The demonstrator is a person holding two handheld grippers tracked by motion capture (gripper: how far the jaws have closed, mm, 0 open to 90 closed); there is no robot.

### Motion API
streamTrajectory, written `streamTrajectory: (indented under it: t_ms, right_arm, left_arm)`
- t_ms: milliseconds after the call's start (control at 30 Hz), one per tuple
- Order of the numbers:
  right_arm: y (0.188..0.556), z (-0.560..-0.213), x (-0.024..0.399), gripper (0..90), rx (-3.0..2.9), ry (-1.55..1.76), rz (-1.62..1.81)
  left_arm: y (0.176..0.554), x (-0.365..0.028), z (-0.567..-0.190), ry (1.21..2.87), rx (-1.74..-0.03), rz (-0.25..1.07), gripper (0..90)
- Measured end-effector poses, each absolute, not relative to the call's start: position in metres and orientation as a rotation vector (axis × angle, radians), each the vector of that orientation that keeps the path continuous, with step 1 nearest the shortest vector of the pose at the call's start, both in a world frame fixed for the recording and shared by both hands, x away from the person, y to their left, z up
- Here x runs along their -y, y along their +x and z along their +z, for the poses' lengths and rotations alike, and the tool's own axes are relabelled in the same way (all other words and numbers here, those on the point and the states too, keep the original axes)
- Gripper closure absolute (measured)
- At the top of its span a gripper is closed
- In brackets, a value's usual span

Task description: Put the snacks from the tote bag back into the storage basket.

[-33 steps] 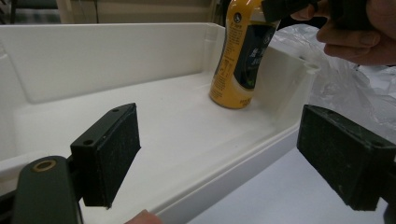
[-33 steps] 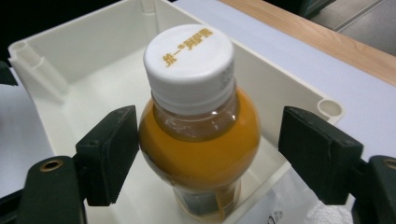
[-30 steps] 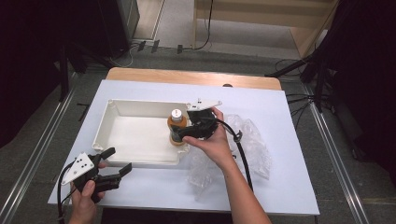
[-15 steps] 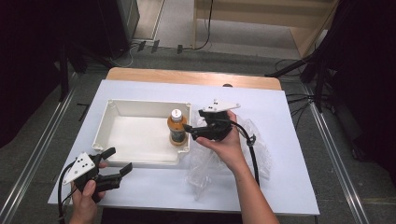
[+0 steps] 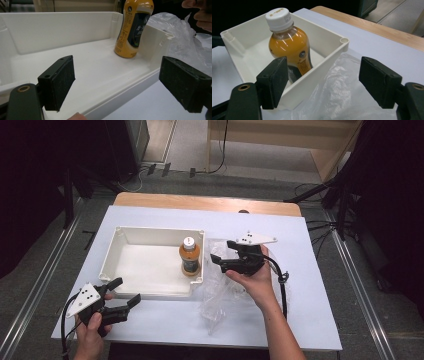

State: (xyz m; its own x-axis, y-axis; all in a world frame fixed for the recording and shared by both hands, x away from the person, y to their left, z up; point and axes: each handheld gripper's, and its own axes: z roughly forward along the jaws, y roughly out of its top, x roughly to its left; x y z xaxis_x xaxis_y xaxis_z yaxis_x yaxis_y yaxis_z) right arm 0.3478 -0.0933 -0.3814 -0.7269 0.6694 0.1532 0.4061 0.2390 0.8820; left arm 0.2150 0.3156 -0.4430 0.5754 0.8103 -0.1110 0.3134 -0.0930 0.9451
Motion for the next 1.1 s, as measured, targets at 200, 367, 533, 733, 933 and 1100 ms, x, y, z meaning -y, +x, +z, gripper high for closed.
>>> streamTrajectory:
  t_ms: [200,367,533,733,933,1100]
  right_arm:
    - [0.34,-0.386,0.104,24.9,-2.241,1.021,1.484]
    - [0.337,-0.392,0.115,24.9,-2.217,1.051,1.506]
    - [0.331,-0.396,0.125,22.3,-2.181,1.067,1.504]
    - [0.327,-0.398,0.137,21.0,-2.173,1.087,1.49]
    - [0.322,-0.402,0.146,20.9,-2.166,1.101,1.48]
    - [0.317,-0.406,0.155,20.9,-2.163,1.12,1.473]
  left_arm:
    - [0.215,-0.315,-0.443,1.669,-0.948,0.548,13.5]
    - [0.215,-0.315,-0.443,1.672,-0.948,0.547,13.5]
    - [0.214,-0.314,-0.443,1.673,-0.95,0.549,13.5]
    - [0.214,-0.314,-0.442,1.674,-0.95,0.551,13.5]
    - [0.214,-0.314,-0.442,1.674,-0.949,0.553,13.4]
    - [0.214,-0.315,-0.442,1.672,-0.948,0.554,13.4]
